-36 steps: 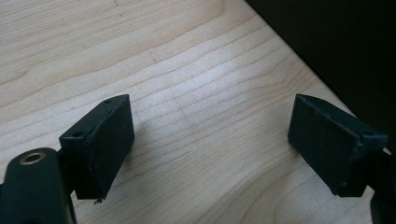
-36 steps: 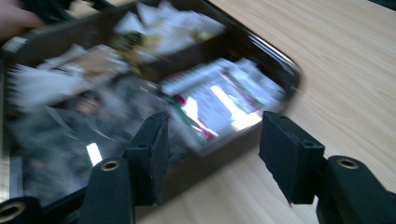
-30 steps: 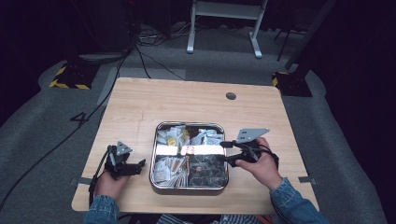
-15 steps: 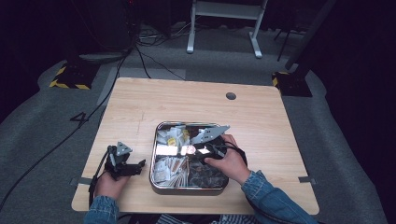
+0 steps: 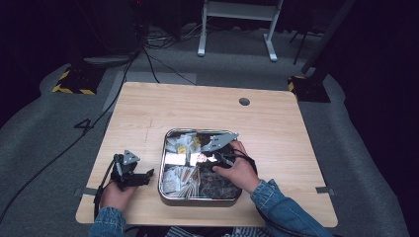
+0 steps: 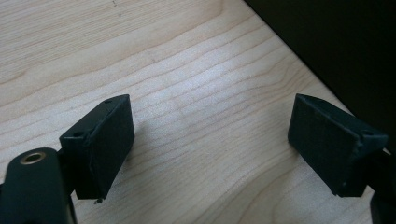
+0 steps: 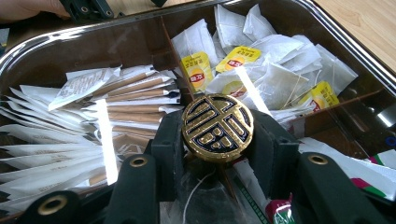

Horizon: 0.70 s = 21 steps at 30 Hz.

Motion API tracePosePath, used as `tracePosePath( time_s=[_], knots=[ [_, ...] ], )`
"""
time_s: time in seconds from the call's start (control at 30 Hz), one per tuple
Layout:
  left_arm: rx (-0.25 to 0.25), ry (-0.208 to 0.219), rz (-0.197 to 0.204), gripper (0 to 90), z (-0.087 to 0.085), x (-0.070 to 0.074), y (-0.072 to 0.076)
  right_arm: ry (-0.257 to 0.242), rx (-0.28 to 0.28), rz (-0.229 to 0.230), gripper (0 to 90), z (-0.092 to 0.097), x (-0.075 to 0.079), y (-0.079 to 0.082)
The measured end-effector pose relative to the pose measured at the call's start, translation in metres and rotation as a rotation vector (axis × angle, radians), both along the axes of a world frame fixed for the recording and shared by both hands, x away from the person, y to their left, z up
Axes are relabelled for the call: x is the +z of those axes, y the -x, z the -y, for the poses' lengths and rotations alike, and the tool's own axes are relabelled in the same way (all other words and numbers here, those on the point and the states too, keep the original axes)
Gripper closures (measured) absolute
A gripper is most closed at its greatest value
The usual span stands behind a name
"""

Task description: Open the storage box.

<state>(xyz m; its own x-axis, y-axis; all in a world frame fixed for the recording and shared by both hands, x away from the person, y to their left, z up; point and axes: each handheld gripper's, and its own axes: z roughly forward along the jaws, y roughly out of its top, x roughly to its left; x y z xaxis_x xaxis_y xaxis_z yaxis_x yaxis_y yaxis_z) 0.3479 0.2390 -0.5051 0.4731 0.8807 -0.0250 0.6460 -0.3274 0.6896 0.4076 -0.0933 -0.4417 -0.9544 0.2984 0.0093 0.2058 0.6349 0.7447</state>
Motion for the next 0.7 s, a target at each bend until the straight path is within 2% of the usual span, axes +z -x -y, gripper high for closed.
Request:
tracePosePath(
  time_s=[0.5,0.7],
  knots=[
    [0.0,0.0,0.0,15.0,0.0,0.0,-0.0001,-0.013,-0.002,0.0,58.8,0.0009,0.0005,-0.0001],
    [0.0,0.0,0.0,15.0,0.0,0.0,-0.0001,-0.011,0.008,0.018,58.9,0.0009,0.0062,-0.0002]
  ],
)
